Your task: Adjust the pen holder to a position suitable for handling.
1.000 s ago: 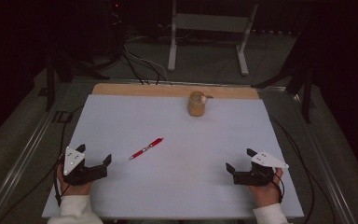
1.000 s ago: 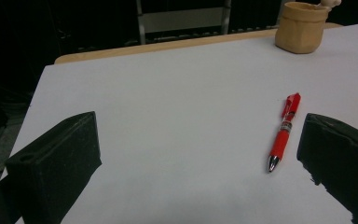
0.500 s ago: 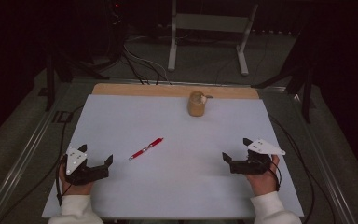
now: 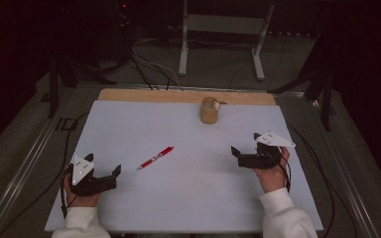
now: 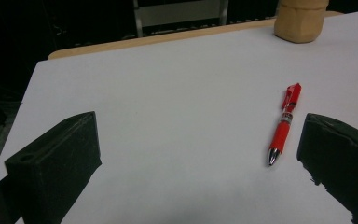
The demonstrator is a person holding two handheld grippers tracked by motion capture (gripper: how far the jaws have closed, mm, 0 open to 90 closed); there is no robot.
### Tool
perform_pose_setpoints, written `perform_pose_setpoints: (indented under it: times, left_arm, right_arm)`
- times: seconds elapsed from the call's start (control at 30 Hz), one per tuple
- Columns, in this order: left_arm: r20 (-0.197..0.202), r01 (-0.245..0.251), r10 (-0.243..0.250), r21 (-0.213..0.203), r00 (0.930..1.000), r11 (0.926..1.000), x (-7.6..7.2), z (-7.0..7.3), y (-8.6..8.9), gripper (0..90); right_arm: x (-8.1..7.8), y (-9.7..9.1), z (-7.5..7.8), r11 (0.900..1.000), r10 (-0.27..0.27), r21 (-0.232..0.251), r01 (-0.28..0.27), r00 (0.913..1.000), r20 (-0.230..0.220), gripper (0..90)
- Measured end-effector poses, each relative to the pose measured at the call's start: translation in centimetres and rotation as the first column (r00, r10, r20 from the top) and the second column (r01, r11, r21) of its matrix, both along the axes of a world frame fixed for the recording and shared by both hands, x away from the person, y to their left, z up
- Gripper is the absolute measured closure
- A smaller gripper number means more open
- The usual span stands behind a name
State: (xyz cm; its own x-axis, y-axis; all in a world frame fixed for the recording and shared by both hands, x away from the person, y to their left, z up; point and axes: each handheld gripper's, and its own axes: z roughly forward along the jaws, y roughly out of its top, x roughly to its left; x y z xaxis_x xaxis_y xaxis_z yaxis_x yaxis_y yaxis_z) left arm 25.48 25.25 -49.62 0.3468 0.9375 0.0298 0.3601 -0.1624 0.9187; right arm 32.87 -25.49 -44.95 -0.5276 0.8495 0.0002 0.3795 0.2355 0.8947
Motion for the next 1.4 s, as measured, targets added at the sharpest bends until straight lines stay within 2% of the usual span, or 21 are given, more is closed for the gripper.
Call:
perform_pose_setpoints:
  times: [0.2, 0.33, 0.67, 0.73, 1.1, 1.27, 1.4]
  left_arm:
    - [-0.005, 0.004, -0.004, 0.003, 1.0000, 1.0000, 0.1, -0.1, 0.0, 0.0]
    - [-0.004, 0.003, -0.003, 0.002, 1.0000, 1.0000, 0.1, -0.1, 0.0, 0.0]
    - [-0.005, 0.003, -0.003, 0.001, 1.0000, 1.0000, 0.1, -0.1, 0.0, 0.0]
    - [-0.006, 0.004, -0.004, -0.001, 1.0000, 1.0000, 0.1, -0.1, 0.0, 0.0]
    - [-0.007, 0.009, -0.009, 0.001, 0.9999, 1.0000, 0.2, -0.2, 0.0, 0.0]
    - [-0.006, 0.011, -0.011, 0.002, 0.9999, 0.9999, 0.2, -0.2, 0.0, 0.0]
    - [-0.007, 0.012, -0.012, 0.002, 0.9999, 0.9999, 0.2, -0.2, 0.0, 0.0]
  right_arm:
    - [1.3, 1.0, 0.2, 0.9998, -0.017, 0.012, 0.017, 0.9998, -0.001, 1.1]
    - [2.0, 1.6, 0.2, 0.9998, -0.016, 0.010, 0.016, 0.9997, -0.020, 1.1]
    - [4.2, 2.9, 1.5, 0.9994, -0.023, 0.026, 0.024, 0.9996, -0.015, 1.1]
    - [4.9, 3.1, 1.9, 0.9988, -0.025, 0.042, 0.026, 0.9994, -0.025, 1.0]
    - [6.9, 4.4, 2.3, 0.9975, -0.067, 0.022, 0.067, 0.9976, -0.015, 0.0]
    - [7.9, 4.7, 2.1, 0.9971, -0.075, 0.010, 0.075, 0.9968, -0.030, 0.0]
    - [8.8, 5.0, 2.3, 0.9960, -0.084, 0.027, 0.085, 0.9959, -0.035, 0.0]
